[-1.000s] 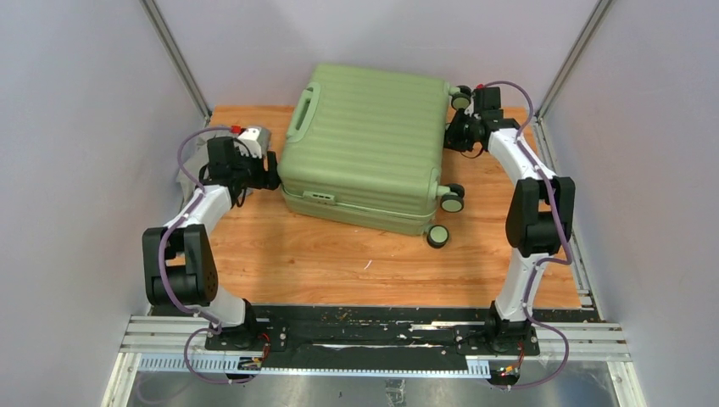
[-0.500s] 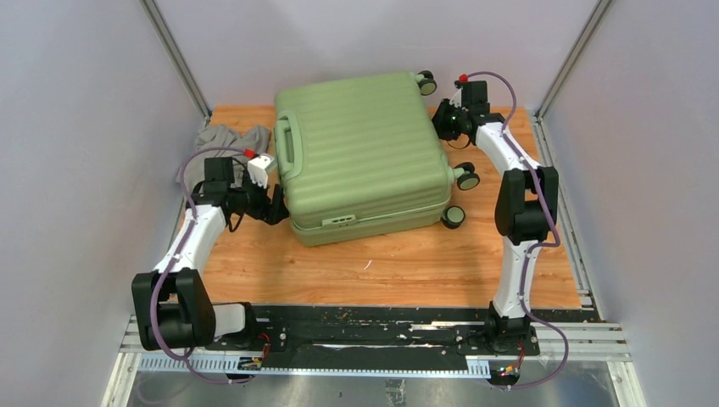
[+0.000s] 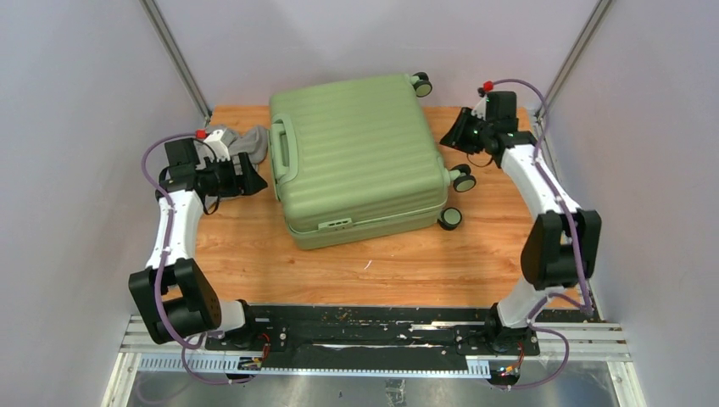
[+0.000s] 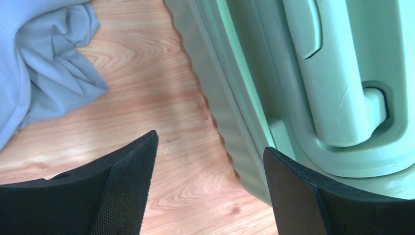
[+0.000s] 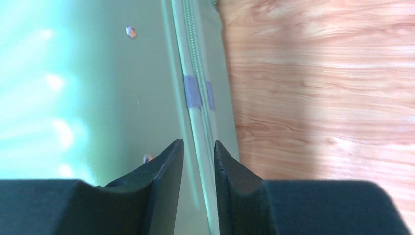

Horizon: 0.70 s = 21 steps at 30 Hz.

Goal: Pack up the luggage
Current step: Zip the luggage at the center of the board.

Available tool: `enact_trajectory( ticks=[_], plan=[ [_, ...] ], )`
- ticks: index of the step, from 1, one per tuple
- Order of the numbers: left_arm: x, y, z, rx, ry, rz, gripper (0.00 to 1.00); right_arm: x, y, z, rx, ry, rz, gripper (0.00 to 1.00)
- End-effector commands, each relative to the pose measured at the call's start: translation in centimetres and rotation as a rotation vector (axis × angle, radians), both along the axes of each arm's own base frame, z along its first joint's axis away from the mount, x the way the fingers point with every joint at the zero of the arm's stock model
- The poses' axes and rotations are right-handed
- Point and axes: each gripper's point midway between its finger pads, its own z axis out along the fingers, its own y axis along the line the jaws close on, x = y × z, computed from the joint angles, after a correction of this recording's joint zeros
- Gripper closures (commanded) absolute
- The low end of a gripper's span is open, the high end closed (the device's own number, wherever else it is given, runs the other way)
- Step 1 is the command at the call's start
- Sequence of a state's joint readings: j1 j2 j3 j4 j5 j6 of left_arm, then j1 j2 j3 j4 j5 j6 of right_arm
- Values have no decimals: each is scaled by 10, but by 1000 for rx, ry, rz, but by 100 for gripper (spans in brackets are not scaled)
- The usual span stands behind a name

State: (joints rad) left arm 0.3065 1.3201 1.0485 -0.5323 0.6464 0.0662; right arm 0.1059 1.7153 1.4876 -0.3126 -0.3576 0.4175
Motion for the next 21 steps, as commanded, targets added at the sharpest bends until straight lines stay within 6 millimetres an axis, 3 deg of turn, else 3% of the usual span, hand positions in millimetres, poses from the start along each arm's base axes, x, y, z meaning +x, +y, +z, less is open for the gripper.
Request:
enact_trajectory(
  ticks=[1, 5, 9, 10, 17, 21],
  plan=[
    [9, -9, 9, -119, -19, 42, 17, -30, -52, 8, -26, -16, -165, 65],
    [28, -11, 13, -160, -20, 62, 20, -65, -81, 1, -8, -18, -292, 62],
    [42, -16, 7, -145, 10, 71, 22, -104, -90, -19, 11, 11, -349, 60],
    [44, -17, 4, -139, 17, 76, 23, -116, -92, -31, 13, 35, -366, 60],
    [65, -35, 0, -116, 28, 53, 26, -162, -88, -76, 40, 104, -391, 59],
    [74, -44, -2, -71, 19, 40, 38, -174, -79, -104, 68, 179, -363, 59]
  ],
)
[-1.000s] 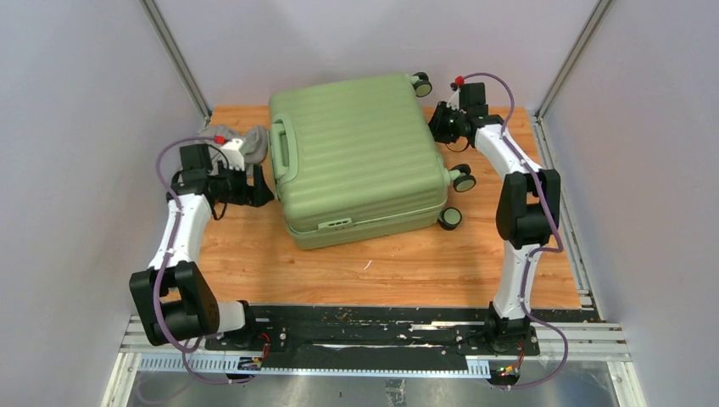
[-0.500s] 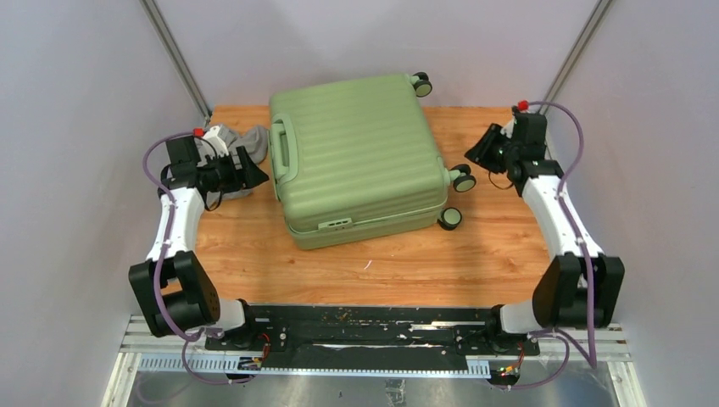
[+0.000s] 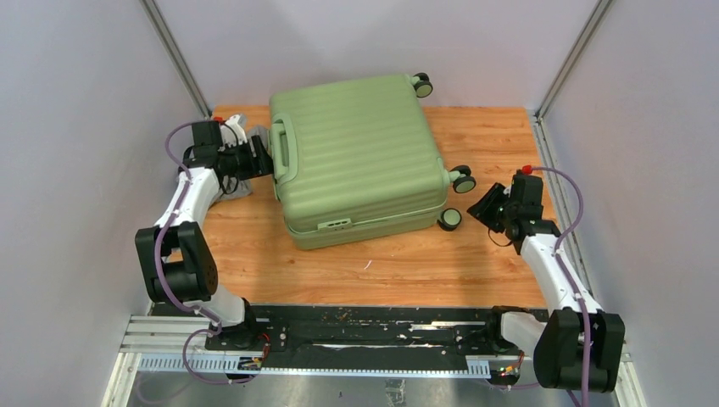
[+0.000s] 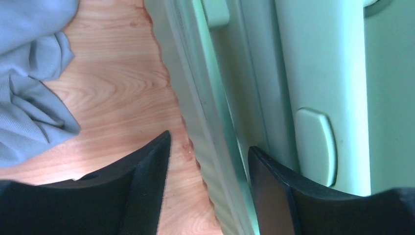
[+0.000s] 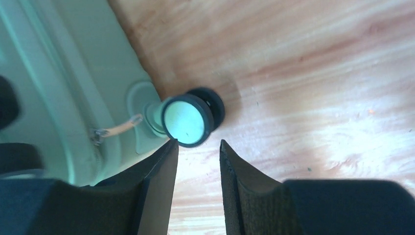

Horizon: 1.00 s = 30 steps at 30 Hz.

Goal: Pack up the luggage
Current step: Zip the luggage at the center of the board.

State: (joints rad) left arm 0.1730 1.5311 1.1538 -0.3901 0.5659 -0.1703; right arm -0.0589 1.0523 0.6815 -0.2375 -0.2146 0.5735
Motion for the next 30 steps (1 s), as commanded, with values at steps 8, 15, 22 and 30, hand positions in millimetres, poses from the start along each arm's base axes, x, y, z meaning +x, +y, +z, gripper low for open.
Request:
enact_trajectory(
  ticks=[8, 15, 22, 30],
  plan=[
    [30, -7, 38, 129, -114, 10, 95, -9, 14, -34, 83, 72, 36, 60],
    [31, -20, 101, 75, -218, -1, 100, -8, 20, -36, 116, 34, 56, 60],
    [25, -33, 150, -10, -278, -9, 100, 3, 20, -33, 165, 8, 32, 60],
    [28, -38, 159, -26, -287, -6, 100, 18, 41, -18, 258, -119, 153, 59]
  ],
)
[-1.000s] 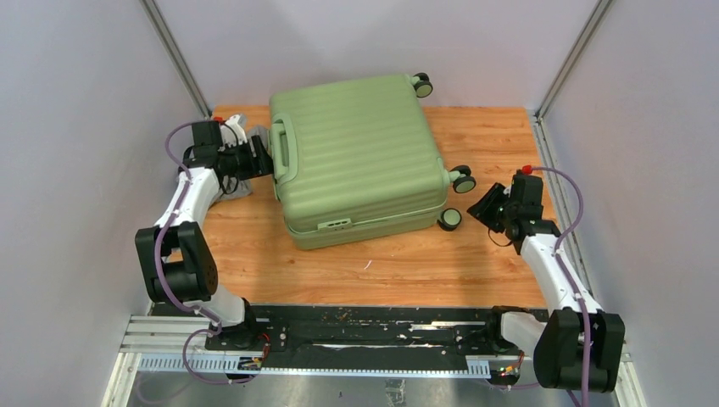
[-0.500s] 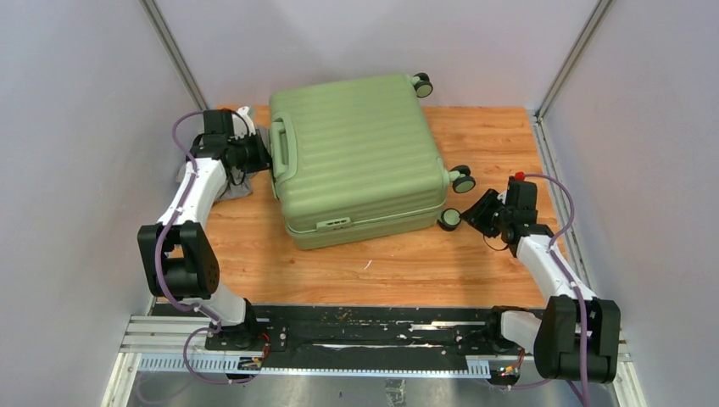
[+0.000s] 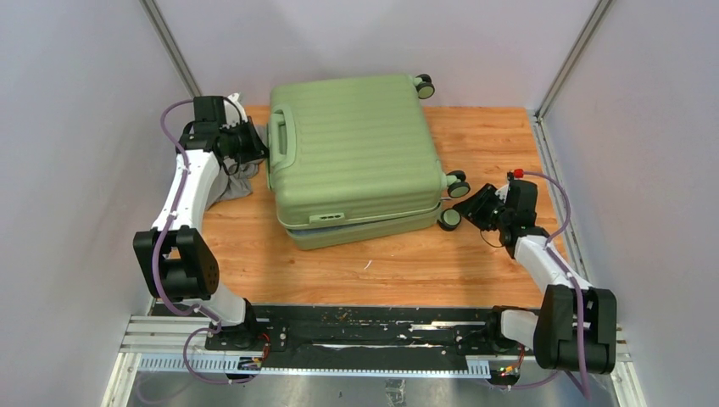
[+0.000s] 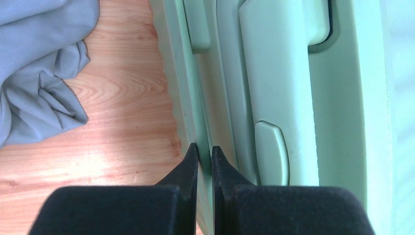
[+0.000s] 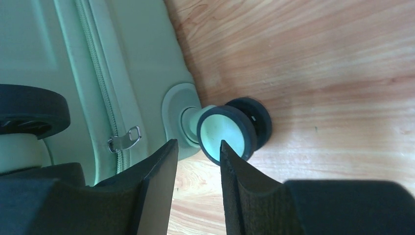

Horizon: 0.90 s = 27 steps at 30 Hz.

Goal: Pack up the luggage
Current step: Zip the luggage at the center of the board.

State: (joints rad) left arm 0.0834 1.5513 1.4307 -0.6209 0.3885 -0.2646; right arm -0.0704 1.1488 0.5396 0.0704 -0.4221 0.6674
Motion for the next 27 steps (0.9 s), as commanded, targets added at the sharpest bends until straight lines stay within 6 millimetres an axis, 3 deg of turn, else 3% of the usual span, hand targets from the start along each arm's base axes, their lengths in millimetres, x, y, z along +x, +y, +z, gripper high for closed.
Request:
enact_trajectory(
  ticks=[1, 4, 9, 18, 27],
  plan=[
    [15, -29, 97, -68, -307, -112, 100, 7, 9, 3, 83, -50, 52, 59],
    [15, -33, 87, -80, -285, -114, 100, 9, 10, -3, 197, -4, 7, 58],
    [13, -40, 76, -128, -262, -132, 100, 12, 14, 13, 355, -61, -66, 56],
    [13, -55, 57, -246, -203, -162, 100, 16, 15, 42, 458, -126, -134, 55],
    [14, -59, 54, -272, -193, -172, 100, 24, 26, 39, 496, -107, -148, 55]
  ],
)
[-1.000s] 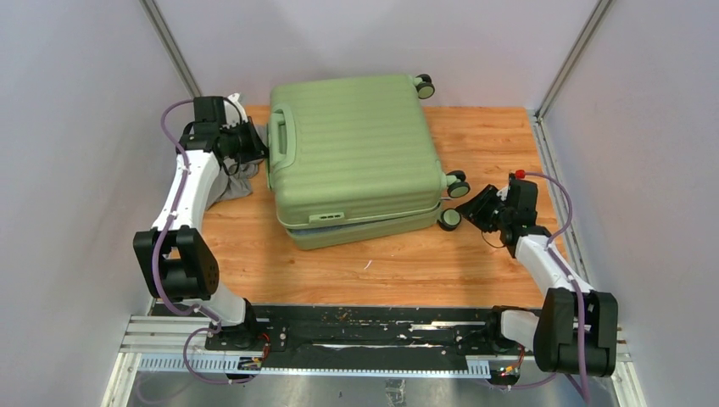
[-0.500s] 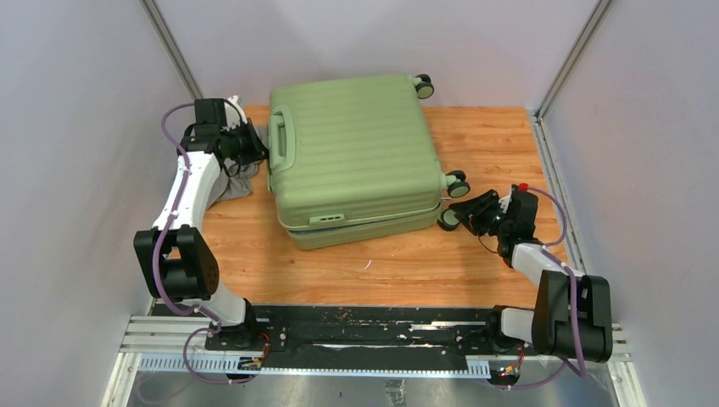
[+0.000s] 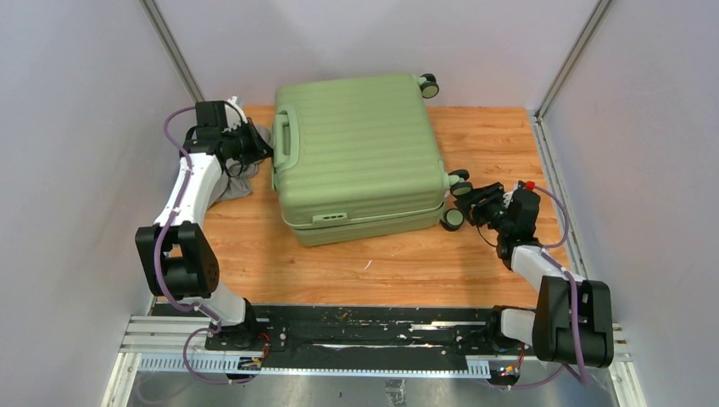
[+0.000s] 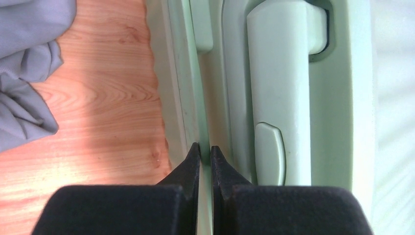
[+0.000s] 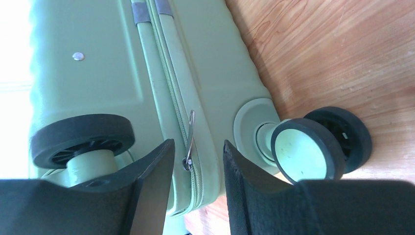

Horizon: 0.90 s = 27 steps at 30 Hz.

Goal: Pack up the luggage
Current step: Zip the luggage at the center of the board.

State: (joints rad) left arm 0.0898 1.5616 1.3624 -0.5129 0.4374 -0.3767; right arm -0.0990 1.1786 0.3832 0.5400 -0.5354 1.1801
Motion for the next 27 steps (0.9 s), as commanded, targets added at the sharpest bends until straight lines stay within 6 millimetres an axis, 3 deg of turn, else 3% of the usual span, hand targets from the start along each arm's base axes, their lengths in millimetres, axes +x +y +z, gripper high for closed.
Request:
enact_trajectory(
  ticks=[1, 10, 21, 23, 27],
  plan=[
    [7, -51, 64, -164, -211, -197, 100, 7, 11, 5, 43, -17, 0, 55],
    [7, -51, 59, -168, -198, -203, 100, 21, 22, 5, 57, -30, -5, 58],
    [-4, -53, 48, -145, -166, -246, 100, 39, 5, -21, 51, 4, -123, 61],
    [-9, -52, 43, -124, -153, -259, 94, 44, 5, -21, 66, -4, -125, 62],
    [-19, -49, 36, -96, -143, -275, 69, 52, 5, -23, 99, -9, -138, 66]
  ],
)
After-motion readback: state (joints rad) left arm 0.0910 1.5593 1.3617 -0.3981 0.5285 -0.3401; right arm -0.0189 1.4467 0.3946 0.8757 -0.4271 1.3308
